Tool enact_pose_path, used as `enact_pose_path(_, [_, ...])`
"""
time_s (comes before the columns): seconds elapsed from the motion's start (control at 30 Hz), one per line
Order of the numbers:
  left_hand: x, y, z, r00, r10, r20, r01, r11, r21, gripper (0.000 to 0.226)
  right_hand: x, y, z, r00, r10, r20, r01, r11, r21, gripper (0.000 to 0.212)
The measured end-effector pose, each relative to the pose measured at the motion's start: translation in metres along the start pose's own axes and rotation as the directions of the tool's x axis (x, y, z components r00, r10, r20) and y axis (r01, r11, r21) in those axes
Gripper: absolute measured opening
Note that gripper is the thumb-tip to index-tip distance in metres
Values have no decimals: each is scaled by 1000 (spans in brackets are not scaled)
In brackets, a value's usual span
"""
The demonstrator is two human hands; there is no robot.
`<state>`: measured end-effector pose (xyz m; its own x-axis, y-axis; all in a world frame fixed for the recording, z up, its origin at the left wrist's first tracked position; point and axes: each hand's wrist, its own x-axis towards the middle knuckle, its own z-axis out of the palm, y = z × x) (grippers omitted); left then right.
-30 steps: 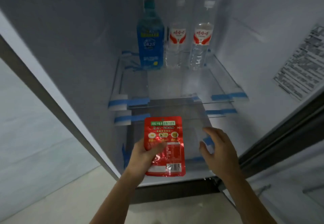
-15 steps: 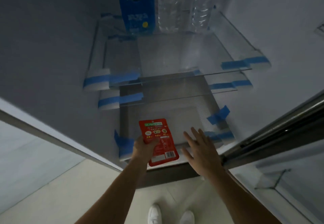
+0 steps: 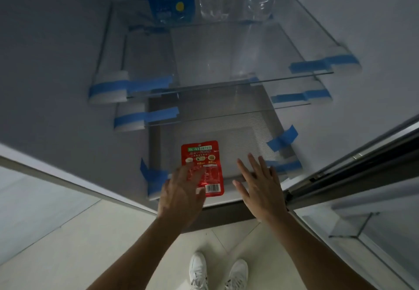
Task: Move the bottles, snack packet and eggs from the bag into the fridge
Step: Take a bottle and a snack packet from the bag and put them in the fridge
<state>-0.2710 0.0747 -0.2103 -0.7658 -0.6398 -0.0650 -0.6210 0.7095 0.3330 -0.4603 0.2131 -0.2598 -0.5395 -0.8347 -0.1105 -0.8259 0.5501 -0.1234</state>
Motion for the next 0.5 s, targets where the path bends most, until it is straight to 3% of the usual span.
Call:
enact_pose_path(0.1, [2,-4,22,985,150,87,-155,987,50,62,0,3,7,1000,-5,-18,5,1000,1,71])
enact_pose_path(0.5, [100,14,26,972,107,210,-140,979,147,63,12,5,13,996,51,-74,-47,997,53,71])
